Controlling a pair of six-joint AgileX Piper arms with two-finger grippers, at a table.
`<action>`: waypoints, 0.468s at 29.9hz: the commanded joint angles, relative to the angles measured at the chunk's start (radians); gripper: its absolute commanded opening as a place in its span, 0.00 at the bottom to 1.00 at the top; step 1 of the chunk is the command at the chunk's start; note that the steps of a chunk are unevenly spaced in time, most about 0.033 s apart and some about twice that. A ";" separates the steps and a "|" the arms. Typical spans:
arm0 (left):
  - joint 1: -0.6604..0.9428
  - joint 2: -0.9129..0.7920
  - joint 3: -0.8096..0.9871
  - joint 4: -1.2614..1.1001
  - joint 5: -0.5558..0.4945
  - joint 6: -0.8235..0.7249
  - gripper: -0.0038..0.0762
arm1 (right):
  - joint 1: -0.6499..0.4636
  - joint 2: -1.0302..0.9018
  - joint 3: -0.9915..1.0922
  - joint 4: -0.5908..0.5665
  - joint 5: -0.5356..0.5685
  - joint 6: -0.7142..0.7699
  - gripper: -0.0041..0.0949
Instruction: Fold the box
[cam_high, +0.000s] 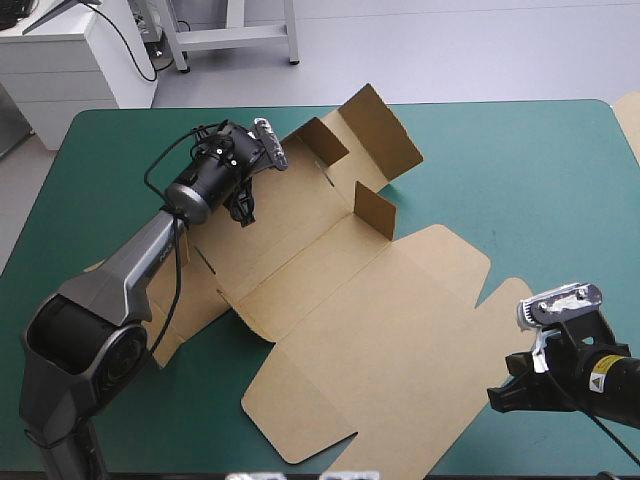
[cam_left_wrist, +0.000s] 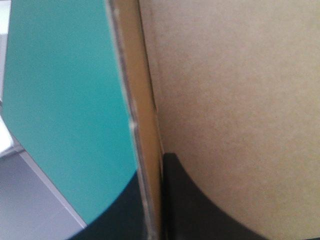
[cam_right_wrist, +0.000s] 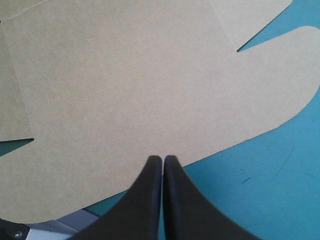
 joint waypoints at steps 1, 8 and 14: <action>-0.050 -0.047 -0.030 0.034 -0.093 0.056 0.04 | -0.007 0.003 -0.025 0.011 -0.005 0.001 0.04; -0.146 -0.066 -0.030 0.060 -0.205 0.056 0.04 | -0.007 0.003 -0.025 0.011 -0.006 0.029 0.04; -0.227 -0.096 0.042 0.209 -0.250 0.031 0.04 | -0.007 0.003 -0.025 0.002 -0.051 0.073 0.04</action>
